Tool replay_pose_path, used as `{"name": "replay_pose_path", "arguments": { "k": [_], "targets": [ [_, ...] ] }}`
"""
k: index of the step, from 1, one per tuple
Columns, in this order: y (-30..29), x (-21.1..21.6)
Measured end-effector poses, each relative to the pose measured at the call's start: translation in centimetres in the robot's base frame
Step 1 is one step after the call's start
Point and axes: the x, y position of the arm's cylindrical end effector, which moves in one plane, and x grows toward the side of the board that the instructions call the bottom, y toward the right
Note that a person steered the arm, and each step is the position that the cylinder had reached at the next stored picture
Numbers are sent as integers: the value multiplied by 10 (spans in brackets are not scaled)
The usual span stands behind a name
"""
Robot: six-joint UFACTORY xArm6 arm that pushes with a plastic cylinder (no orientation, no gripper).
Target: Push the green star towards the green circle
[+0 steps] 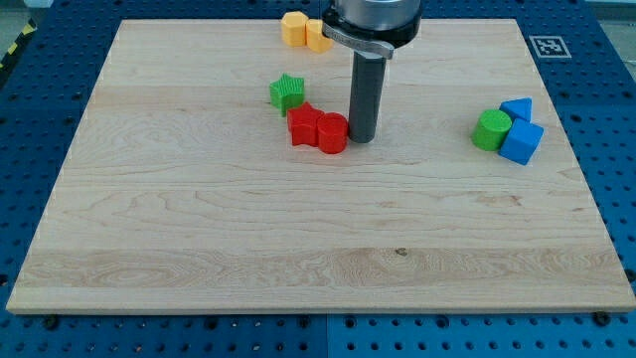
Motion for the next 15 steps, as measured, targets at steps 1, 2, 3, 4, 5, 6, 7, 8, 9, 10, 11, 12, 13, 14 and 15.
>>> {"name": "replay_pose_path", "arguments": {
  "k": [1,2,3,4,5,6,7,8,9,10,11,12,13,14,15],
  "targets": [
    [4,-13],
    [5,-47],
    [3,-78],
    [-40,-89],
    [-110,-91],
    [-154,-102],
    [-178,-90],
    [-173,-47],
    [-149,-46],
    [-108,-46],
    [-97,-46],
    [-95,-46],
    [-84,-54],
    [-73,-66],
    [-44,-69]
  ]
}}
